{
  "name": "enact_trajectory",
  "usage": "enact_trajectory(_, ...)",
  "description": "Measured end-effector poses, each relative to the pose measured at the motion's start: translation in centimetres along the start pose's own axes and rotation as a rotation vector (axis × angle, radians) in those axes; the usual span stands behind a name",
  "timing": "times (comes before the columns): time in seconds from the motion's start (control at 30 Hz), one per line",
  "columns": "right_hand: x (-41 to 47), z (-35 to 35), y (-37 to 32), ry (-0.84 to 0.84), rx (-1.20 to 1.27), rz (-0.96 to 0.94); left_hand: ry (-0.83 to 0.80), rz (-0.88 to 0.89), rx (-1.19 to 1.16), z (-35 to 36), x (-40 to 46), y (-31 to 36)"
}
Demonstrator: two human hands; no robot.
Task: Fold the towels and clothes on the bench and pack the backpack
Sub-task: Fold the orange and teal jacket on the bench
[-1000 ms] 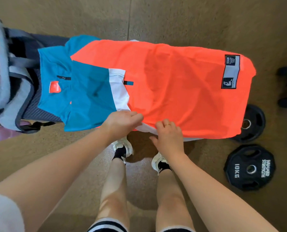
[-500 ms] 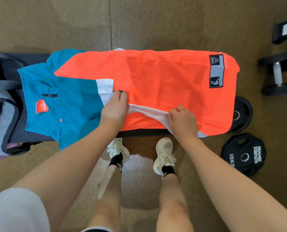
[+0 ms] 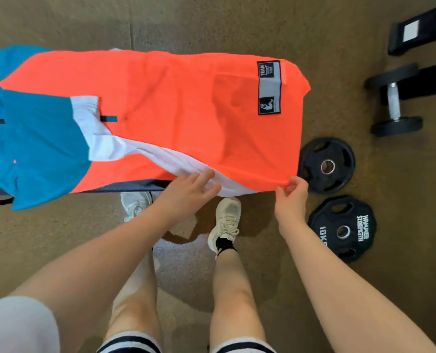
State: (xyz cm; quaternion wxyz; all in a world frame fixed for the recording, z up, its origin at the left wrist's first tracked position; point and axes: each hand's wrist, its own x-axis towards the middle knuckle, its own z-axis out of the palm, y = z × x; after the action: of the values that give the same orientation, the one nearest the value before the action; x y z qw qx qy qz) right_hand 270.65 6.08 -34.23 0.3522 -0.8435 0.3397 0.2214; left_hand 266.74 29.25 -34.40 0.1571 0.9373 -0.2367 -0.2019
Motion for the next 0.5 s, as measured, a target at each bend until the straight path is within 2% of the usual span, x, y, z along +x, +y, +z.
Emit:
enact_trajectory(0.07,1.4,0.0,0.5,-0.044,0.203,0.108,-0.025,-0.012,0.092,0.3,0.7,0.7)
enact_trajectory(0.13,2.5,0.1,1.1,-0.133,0.332,0.155,0.038,-0.014,0.200,1.2,1.3,0.9)
enact_trajectory(0.23,3.2,-0.1,2.3,-0.282,0.449,0.183,0.052,-0.048,0.169,2.2,1.9,1.2)
enact_trajectory(0.27,3.2,-0.2,2.9,-0.318,0.515,0.249,0.049,-0.134,0.180,1.8,2.1,1.3)
enact_trajectory(0.33,3.5,-0.4,3.9,-0.398,0.603,0.365,0.096,-0.268,0.107,1.3,2.4,1.5)
enact_trajectory(0.37,3.8,-0.3,4.2,-0.440,0.630,0.381,0.113,-0.237,-0.010,1.1,2.3,1.6)
enact_trajectory(0.43,4.2,-0.1,3.8,-0.477,0.683,0.396,0.097,-0.133,-0.098,0.4,2.2,1.3)
enact_trajectory(0.5,4.1,-0.1,2.7,-0.446,0.671,0.394,0.123,-0.175,-0.113,-0.7,2.1,1.2)
